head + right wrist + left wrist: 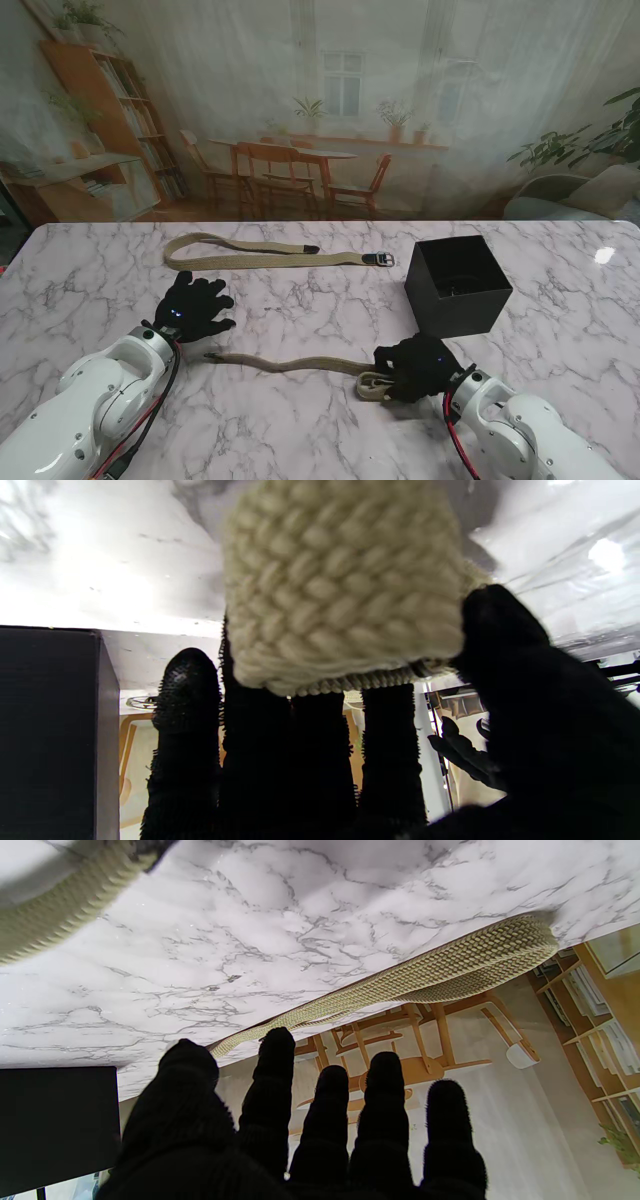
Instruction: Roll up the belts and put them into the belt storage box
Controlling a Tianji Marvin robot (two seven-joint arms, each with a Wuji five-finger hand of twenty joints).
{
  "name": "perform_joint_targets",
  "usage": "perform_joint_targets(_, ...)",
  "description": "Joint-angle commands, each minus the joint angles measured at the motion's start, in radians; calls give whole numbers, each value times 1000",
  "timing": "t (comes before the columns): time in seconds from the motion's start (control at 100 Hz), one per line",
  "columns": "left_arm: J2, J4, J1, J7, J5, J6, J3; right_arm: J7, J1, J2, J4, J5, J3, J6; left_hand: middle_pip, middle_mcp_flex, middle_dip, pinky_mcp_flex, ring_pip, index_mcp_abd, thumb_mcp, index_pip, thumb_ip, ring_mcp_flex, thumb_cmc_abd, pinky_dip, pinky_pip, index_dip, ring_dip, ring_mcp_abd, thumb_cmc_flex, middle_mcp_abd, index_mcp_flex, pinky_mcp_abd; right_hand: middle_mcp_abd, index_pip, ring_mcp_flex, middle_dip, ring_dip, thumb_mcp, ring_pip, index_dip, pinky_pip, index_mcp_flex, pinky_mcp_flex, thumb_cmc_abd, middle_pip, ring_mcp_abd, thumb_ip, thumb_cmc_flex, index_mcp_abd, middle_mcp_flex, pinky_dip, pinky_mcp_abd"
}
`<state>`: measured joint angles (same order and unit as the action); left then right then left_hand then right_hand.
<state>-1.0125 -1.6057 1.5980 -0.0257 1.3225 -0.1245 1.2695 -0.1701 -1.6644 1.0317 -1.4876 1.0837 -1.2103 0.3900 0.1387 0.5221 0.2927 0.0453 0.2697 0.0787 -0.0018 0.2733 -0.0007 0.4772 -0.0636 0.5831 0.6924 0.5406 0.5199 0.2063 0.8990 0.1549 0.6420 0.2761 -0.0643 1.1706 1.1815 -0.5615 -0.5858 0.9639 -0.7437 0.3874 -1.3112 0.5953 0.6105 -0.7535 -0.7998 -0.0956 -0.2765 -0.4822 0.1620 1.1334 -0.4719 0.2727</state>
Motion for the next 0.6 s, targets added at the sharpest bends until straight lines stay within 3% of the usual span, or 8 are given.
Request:
perform_joint_targets(0.0, -2, 2, -3, 13, -3, -1, -4, 3, 4, 2, 6, 0, 3, 4, -14, -27, 13, -19, -14, 24, -24, -4, -17, -10, 32, -13, -30, 4, 11, 16, -17, 17, -3, 43, 160, -119, 60, -32, -25, 130, -70, -59, -35, -48, 14, 81, -186, 83, 45, -61, 13, 135, -12, -19)
perform_joint_targets(0.07, -2, 3, -3, 13, -3, -1, -5, 2, 7, 2, 11, -3, 5, 11, -14, -27, 13, -20, -14, 23, -24, -6, -16, -10, 32, -13, -30, 3, 11, 18, -17, 16, -5, 43, 150, -381, 82, -17, -20, 164, -76, 19, -43, -95, 18, 120, -185, 73, 135, -34, 5, 163, 0, -15)
perform_joint_targets(0.11, -2, 3, -3, 13, -3, -1, -5, 5, 8, 2, 13, -6, 7, 14, -14, -27, 13, -20, -14, 23, -24, -6, -17, -9, 32, -13, -31, 3, 11, 17, -17, 16, -5, 43, 137, -482, 91, -22, -19, 167, -75, -100, -41, -200, 16, 130, -175, 61, 150, -44, 52, 175, 1, -9)
perform_joint_targets(0.2, -2, 4, -4, 12, -4, -1, -5, 10, 15, 3, 22, -18, 13, 23, -14, -27, 13, -20, -14, 23, -23, -7, -16, -10, 33, -13, -31, 2, 11, 16, -17, 15, -7, 44, 108, -522, 104, -25, -15, 158, -71, -149, -38, -339, 15, 183, -164, 35, 161, -88, 221, 183, 2, 15)
perform_joint_targets(0.33, -2, 4, -4, 10, -4, 0, -5, 10, 23, 2, 32, -20, 22, 28, -13, -26, 13, -20, -14, 22, -24, -9, -16, -9, 32, -13, -31, 1, 11, 16, -17, 16, -9, 43, 93, -533, 125, -27, -5, 152, -65, -163, -35, -384, 26, 245, -159, 22, 161, -121, 281, 191, 4, 31)
perform_joint_targets(0.44, -2, 6, -5, 7, -5, 0, -5, 6, 28, 3, 42, -28, 30, 33, -13, -27, 13, -20, -14, 21, -23, -8, -16, -8, 32, -13, -31, 1, 11, 15, -15, 16, -8, 44, 76, -532, 127, -35, 1, 139, -69, -178, -30, -253, 31, 300, -156, 7, 158, -166, 303, 190, 10, 60)
perform_joint_targets(0.53, -3, 6, -4, 6, -6, 0, -5, 14, 26, 3, 40, -33, 28, 39, -13, -26, 13, -21, -14, 20, -23, -9, -16, -10, 34, -14, -32, 1, 11, 15, -15, 14, -10, 44, 81, -438, 110, -54, 13, 103, -42, -124, -12, -52, 9, 344, -163, 8, 158, -195, 353, 153, 14, 77)
perform_joint_targets(0.59, -3, 6, -4, 5, -6, 0, -4, 23, 24, 2, 33, -37, 25, 46, -13, -26, 13, -20, -14, 20, -23, -8, -16, -9, 33, -13, -31, 1, 11, 17, -14, 15, -8, 44, 79, -379, 92, -65, 10, 92, -39, -96, -4, 93, -12, 350, -176, 5, 159, -208, 333, 133, 12, 69)
